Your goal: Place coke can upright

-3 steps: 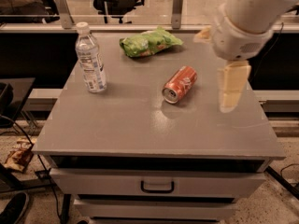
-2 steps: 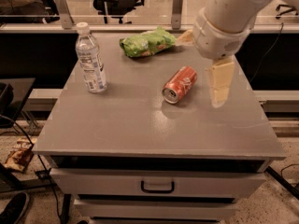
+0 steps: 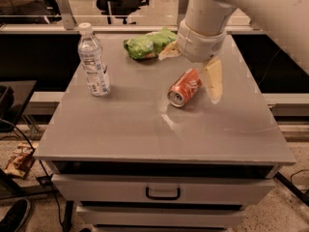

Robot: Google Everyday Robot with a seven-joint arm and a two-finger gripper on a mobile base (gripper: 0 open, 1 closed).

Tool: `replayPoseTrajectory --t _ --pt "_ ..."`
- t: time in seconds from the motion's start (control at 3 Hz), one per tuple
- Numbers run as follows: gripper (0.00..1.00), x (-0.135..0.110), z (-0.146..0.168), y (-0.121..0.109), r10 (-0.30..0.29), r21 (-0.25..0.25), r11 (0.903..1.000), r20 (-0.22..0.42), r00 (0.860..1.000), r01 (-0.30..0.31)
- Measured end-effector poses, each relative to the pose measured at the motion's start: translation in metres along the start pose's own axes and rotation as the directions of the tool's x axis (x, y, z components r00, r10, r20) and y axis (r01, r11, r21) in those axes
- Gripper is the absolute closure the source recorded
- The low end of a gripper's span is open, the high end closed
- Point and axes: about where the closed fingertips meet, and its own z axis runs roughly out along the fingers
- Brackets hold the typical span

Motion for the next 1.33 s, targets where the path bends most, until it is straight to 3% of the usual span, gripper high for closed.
replayPoseTrajectory --t 0.33,1.0,1.33 --pt "0.00 0.009 0.019 -0.011 -0.079 -0.034 0.9963 0.014 0.997 0.079" --pt "0.00 0.018 0.050 -0.018 -0.141 -0.076 0.9866 0.049 0.989 0.144" --pt "0.16 0.015 0.056 -0.018 -0.146 -0.093 0.9840 0.073 0.987 0.152"
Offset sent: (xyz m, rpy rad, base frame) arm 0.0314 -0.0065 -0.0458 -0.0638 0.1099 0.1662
